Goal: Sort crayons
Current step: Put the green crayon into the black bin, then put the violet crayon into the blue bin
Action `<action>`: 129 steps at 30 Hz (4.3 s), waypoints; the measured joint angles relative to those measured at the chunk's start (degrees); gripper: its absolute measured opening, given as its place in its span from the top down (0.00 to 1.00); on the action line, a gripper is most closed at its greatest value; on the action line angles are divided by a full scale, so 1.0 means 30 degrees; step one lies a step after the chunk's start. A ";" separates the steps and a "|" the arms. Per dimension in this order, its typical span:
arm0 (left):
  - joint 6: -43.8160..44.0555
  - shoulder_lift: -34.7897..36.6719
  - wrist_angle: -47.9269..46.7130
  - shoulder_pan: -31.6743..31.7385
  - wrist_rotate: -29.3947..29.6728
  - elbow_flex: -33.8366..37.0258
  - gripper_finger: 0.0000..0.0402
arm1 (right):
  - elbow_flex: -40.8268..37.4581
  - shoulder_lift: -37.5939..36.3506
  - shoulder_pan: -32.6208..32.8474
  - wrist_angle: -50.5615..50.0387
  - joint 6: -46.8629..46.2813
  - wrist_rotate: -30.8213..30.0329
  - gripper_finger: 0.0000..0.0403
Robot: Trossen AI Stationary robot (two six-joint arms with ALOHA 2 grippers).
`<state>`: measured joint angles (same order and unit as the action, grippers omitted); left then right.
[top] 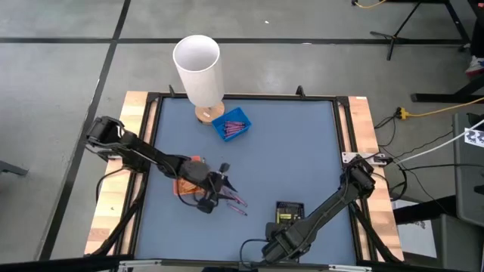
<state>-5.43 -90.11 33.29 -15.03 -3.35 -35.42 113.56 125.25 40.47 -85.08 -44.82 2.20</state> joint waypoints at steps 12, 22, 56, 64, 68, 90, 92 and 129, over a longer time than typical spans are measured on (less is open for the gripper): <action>-0.2388 0.0000 -1.0796 0.0044 -0.0081 -0.4051 0.71 | 0.0000 0.0000 0.0000 0.0828 -0.0087 0.0102 0.67; -0.2382 -0.0057 -1.3962 0.0269 0.0932 -0.4038 0.71 | 0.0000 0.0000 0.0000 0.1316 -0.0123 0.0066 0.63; -0.2197 -0.2710 -1.3724 0.1351 -0.0277 -0.3896 0.71 | 0.0000 0.0000 0.0000 0.2550 -0.0109 -0.0094 0.63; -0.1748 -0.2776 -1.2891 0.1363 -0.0270 -0.3862 0.71 | 0.0000 0.0000 0.0000 0.2557 -0.0109 -0.0109 0.63; -0.1726 -0.2776 -1.2860 0.1348 -0.0263 -0.3862 0.71 | 0.0000 0.0000 0.0000 0.2550 -0.0109 -0.0116 0.63; -0.1668 -0.2747 -1.4843 0.1312 0.0291 -0.3928 0.78 | 0.0000 0.0003 0.0000 0.2550 -0.0106 -0.0116 0.63; -0.1673 -0.2739 -1.4885 0.1312 0.0216 -0.3928 0.82 | 0.0000 0.0007 0.0000 0.2550 -0.0107 -0.0116 0.63; -0.2213 -0.2783 -1.9057 0.2116 0.2328 -0.9217 0.98 | 0.0007 -0.0127 -0.0299 0.2052 -0.0402 -0.0745 0.63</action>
<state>-12.07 -98.45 -23.89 -8.68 3.63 -63.07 113.58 124.87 39.57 -78.92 -46.02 -0.04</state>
